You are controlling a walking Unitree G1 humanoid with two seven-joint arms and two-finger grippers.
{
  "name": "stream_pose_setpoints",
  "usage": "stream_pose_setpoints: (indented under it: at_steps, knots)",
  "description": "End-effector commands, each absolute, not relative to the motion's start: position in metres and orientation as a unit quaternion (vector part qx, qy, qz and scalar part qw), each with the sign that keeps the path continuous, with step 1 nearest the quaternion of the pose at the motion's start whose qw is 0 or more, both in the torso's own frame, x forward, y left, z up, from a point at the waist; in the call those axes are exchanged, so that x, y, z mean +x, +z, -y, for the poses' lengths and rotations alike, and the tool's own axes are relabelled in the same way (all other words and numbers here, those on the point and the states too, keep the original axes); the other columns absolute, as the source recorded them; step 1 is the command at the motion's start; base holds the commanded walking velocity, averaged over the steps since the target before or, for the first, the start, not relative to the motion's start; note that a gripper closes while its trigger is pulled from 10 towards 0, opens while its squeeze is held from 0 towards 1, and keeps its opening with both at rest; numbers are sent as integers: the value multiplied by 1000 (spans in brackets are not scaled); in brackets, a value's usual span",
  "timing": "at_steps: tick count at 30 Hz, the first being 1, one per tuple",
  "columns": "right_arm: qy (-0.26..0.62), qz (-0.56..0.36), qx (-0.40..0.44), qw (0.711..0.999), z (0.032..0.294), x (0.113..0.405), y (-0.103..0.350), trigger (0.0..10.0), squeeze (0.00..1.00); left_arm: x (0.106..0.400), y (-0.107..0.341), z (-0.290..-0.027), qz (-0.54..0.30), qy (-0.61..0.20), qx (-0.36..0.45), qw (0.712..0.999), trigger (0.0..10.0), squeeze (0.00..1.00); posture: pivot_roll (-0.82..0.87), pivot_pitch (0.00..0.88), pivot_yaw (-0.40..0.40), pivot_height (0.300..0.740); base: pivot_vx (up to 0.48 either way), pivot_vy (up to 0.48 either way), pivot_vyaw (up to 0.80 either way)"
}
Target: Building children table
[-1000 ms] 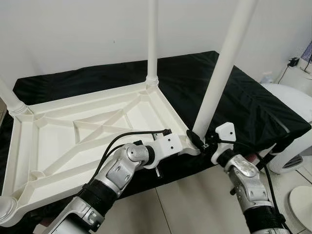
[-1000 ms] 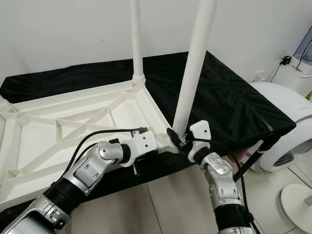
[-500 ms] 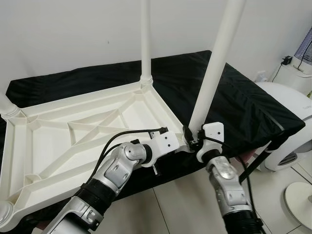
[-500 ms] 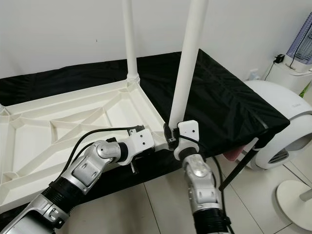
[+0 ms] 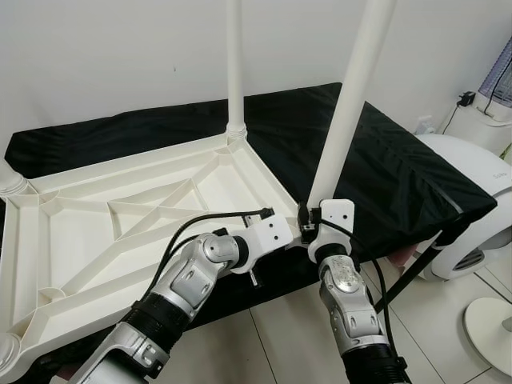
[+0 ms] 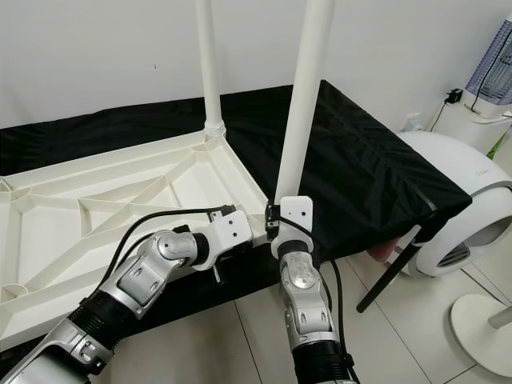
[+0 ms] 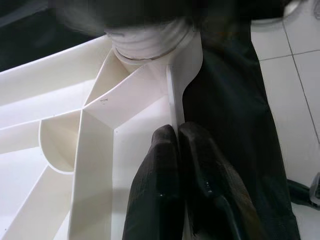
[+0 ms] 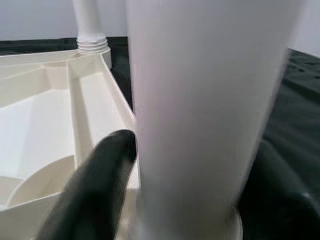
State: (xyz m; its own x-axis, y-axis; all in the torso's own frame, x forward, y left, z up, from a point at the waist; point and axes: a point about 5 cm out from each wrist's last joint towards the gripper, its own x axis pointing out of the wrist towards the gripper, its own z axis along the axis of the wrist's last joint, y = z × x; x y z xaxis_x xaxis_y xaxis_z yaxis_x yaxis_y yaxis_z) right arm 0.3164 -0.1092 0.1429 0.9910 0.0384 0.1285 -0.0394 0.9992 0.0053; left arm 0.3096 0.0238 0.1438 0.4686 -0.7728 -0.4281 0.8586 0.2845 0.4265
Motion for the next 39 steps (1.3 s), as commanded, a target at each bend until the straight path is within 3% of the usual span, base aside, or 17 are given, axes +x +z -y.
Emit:
stream_pose_setpoints:
  at_steps: [1,13,15,16,17,18,24,28,39]
  knots:
    - [37,46,20,998,100,317,138,10000,1000,295,134,-8,-74,-556,309,768,10000,0,-89,31,7,740,0,0,0]
    - [54,68,38,995,105,314,144,10000,1000,294,134,-7,-73,-558,307,768,10000,0,-90,33,1,740,0,0,0]
    - [73,74,20,994,118,314,144,10000,1000,294,134,-7,-73,-558,306,768,10000,0,-94,36,6,740,0,0,0]
    - [89,74,11,993,124,314,144,10000,929,294,134,-7,-74,-558,307,768,10000,0,-94,36,6,740,0,0,0]
    - [89,74,11,993,124,314,144,10000,929,294,134,-7,-74,-558,307,768,10000,0,-94,36,6,740,0,0,0]
    - [117,70,10,991,128,314,143,10000,0,294,134,-7,-74,-558,307,768,10000,0,-95,36,6,740,0,0,0]
    - [174,68,0,982,141,312,142,10000,0,296,135,-8,-73,-557,307,768,10000,0,-103,44,12,740,0,0,0]
    - [247,69,-40,966,163,312,144,10000,0,297,136,-7,-72,-555,306,770,10000,0,-107,49,15,740,0,0,0]
    - [334,37,-79,939,200,323,155,10000,0,299,137,-8,-71,-554,306,771,10000,0,-107,49,22,740,0,0,0]
